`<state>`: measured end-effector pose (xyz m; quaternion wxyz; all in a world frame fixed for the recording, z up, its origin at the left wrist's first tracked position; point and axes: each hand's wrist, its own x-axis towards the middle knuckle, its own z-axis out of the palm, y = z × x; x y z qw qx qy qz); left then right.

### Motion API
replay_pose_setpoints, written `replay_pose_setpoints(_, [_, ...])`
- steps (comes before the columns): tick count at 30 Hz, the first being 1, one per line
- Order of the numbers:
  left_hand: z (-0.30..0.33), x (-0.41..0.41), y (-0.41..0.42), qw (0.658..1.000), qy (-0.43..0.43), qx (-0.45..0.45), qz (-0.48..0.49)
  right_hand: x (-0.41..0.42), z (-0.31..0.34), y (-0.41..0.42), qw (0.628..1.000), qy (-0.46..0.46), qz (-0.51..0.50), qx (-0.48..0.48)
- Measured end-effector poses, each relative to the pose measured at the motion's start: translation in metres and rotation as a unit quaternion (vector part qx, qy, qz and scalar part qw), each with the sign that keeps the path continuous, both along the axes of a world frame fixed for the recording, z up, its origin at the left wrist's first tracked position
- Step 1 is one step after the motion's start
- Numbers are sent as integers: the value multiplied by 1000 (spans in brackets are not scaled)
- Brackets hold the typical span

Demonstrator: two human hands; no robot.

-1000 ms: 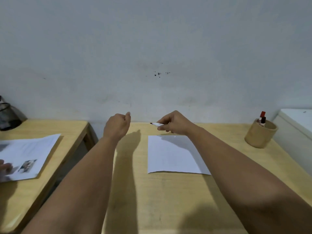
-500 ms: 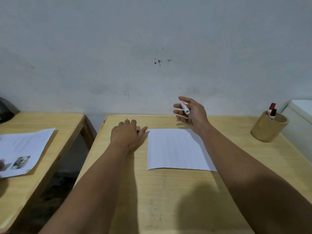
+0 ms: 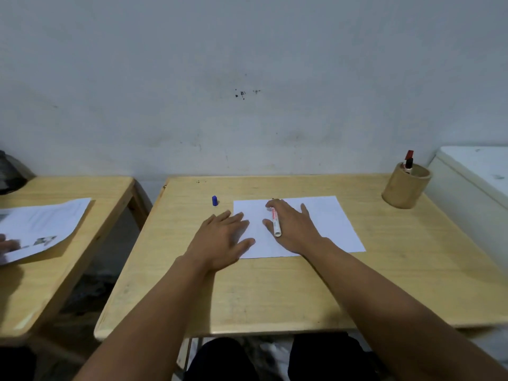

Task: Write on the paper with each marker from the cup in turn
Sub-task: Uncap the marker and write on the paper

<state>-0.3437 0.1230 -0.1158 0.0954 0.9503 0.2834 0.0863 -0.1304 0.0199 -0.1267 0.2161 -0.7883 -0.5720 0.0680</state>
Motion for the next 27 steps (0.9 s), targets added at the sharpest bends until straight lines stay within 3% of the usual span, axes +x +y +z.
replay_pose_setpoints(3, [-2, -5, -3, 1000, -4, -15, 15, 6, 6, -10, 1000, 20, 8, 19])
replay_pose_setpoints(6, [-7, -5, -5, 1000, -11, -9, 26, 2, 16, -6, 992, 56, 0, 116])
replay_pose_setpoints(10, [-12, -4, 1, 999, -29, -8, 35, -15, 28, 26, 923, 322, -55, 206])
replay_pose_setpoints(13, [-14, -4, 3, 999, -36, -7, 35, -25, 33, 60, 888, 400, -108, 198])
replay_pose_setpoints(19, [-12, -4, -1, 998, -41, -6, 48, -30, 18, 87, 870, 445, -138, 163])
replay_pose_setpoints(27, [-5, -3, -6, 991, -5, -8, 131, -29, 8, 90, 902, 391, -102, 151])
